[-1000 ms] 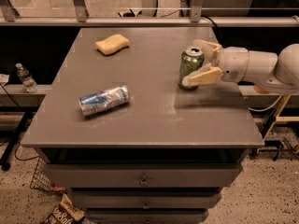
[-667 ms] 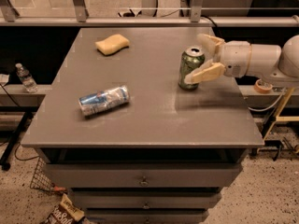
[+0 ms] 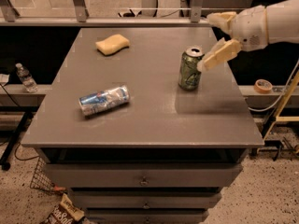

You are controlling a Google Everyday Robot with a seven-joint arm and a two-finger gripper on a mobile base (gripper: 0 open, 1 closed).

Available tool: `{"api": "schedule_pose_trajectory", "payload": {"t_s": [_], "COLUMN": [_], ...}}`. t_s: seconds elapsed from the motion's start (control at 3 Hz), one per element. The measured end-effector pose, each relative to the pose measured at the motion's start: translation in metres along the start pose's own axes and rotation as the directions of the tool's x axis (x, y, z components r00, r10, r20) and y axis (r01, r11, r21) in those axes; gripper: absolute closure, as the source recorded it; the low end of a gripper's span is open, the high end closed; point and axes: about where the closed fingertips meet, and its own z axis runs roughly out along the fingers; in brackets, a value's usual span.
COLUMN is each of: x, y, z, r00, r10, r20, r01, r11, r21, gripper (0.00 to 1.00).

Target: Place green can upright

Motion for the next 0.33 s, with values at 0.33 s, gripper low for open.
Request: {"api": "schedule_pose_trajectory", "payload": {"t_s": [0.33], "x": [-0.0072], "y": [-0.0044], "z": [-0.0380], "r00": [0.983], "r10": [-0.042], "r20": [-0.179], "r01": [0.052], "r11": [0.9976], "r21": [0.047], "gripper": [0.00]}}
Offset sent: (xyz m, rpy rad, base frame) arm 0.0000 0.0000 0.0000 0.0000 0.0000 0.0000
